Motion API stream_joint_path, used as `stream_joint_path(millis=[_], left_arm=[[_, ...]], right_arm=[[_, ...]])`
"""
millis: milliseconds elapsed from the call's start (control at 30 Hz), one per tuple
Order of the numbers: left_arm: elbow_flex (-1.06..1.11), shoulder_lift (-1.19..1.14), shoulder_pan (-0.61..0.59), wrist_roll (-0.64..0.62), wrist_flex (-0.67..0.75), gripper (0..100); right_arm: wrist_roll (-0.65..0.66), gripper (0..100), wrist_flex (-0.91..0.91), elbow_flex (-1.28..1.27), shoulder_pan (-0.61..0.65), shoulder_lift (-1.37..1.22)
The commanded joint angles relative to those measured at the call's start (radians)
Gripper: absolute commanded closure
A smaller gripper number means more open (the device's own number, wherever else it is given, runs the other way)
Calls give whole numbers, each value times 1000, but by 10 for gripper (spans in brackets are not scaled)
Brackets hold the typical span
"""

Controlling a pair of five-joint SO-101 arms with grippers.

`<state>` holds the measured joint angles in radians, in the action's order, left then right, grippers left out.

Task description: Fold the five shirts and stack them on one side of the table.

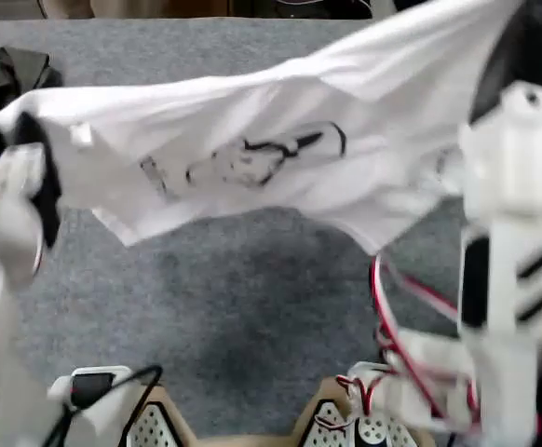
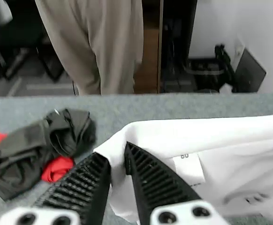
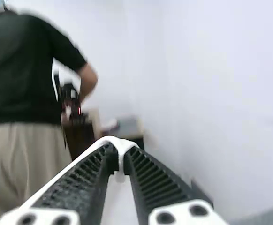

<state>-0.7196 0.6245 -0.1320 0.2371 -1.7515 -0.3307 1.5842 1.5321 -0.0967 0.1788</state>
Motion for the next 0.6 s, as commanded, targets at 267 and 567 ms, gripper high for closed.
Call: stream_joint_path(millis=[267, 567], left_arm=[[44, 166, -12, 49, -8, 981], [427, 163, -6, 44, 112, 980]], right_arm=[[-6, 995, -215, -335, -27, 314], [-2, 995, -256, -789, 59, 292]])
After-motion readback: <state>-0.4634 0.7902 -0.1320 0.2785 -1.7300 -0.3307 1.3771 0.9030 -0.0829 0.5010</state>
